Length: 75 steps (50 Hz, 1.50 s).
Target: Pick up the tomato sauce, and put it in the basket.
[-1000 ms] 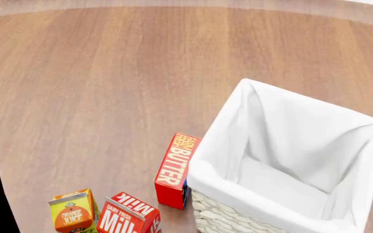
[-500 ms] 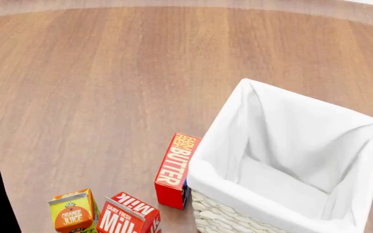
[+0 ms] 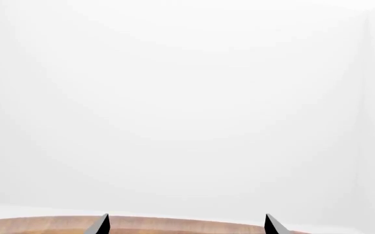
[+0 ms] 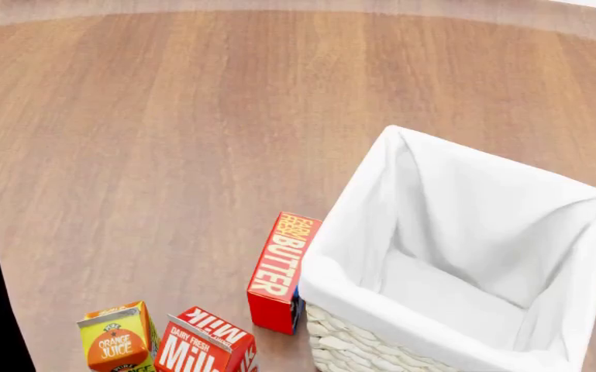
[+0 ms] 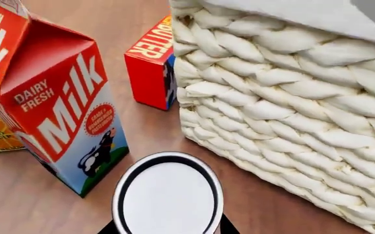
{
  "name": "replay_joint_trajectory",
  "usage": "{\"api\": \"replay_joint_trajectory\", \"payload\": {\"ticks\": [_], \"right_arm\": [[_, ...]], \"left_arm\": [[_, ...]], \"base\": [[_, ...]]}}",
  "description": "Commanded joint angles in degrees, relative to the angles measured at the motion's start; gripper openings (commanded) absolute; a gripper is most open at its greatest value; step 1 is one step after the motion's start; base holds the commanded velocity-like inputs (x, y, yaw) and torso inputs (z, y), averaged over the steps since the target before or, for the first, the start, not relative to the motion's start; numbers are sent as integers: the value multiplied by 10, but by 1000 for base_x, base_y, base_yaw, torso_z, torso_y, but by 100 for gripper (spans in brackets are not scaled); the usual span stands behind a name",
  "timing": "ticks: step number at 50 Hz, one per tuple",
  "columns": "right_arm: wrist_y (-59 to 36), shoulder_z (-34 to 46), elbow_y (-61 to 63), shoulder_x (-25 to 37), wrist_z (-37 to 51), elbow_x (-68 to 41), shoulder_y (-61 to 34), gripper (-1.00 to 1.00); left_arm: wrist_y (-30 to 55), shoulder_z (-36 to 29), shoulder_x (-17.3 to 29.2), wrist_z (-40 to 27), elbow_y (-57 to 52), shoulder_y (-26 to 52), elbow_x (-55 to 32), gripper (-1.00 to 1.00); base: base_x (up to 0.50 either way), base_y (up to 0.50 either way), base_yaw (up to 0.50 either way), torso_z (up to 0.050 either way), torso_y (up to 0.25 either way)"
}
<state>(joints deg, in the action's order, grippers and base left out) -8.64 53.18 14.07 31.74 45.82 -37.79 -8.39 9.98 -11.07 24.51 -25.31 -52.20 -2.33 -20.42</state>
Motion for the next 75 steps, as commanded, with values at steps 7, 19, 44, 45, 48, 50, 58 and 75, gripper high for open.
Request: {"api": "replay_joint_trajectory", "payload": {"ticks": [7,19,44,45,48,50,58,75], "right_arm": [[-76,4,168,42,76,21,-14,-100],[-132,-3,268,65,125,9,-37,-100],[-255,-51,425,98,219,-73,-129,-100],[-261,-54,430,100,224,-80,-134,-100],[-285,-69,449,108,244,-119,-166,-100],[-290,-74,453,112,251,-133,-179,-100],[-271,-53,459,144,291,-184,-249,-100],[-206,-31,445,225,311,-248,-344,-100]], "left_arm": [[-2,-6,4,-4,0,0,1,100],[-9,-8,6,-5,4,0,1,100],[-8,-13,12,-11,6,4,-2,100],[-8,-13,12,-11,7,4,-2,100],[-6,-15,13,-12,4,5,-1,100],[-7,-14,13,-13,5,4,-2,100],[-9,-13,14,-15,5,5,-4,100],[-12,-17,17,-19,6,6,-4,100]], "base": [[0,0,0,0,0],[0,0,0,0,0],[0,0,0,0,0],[0,0,0,0,0],[0,0,0,0,0],[0,0,0,0,0],[0,0,0,0,0],[0,0,0,0,0]]}}
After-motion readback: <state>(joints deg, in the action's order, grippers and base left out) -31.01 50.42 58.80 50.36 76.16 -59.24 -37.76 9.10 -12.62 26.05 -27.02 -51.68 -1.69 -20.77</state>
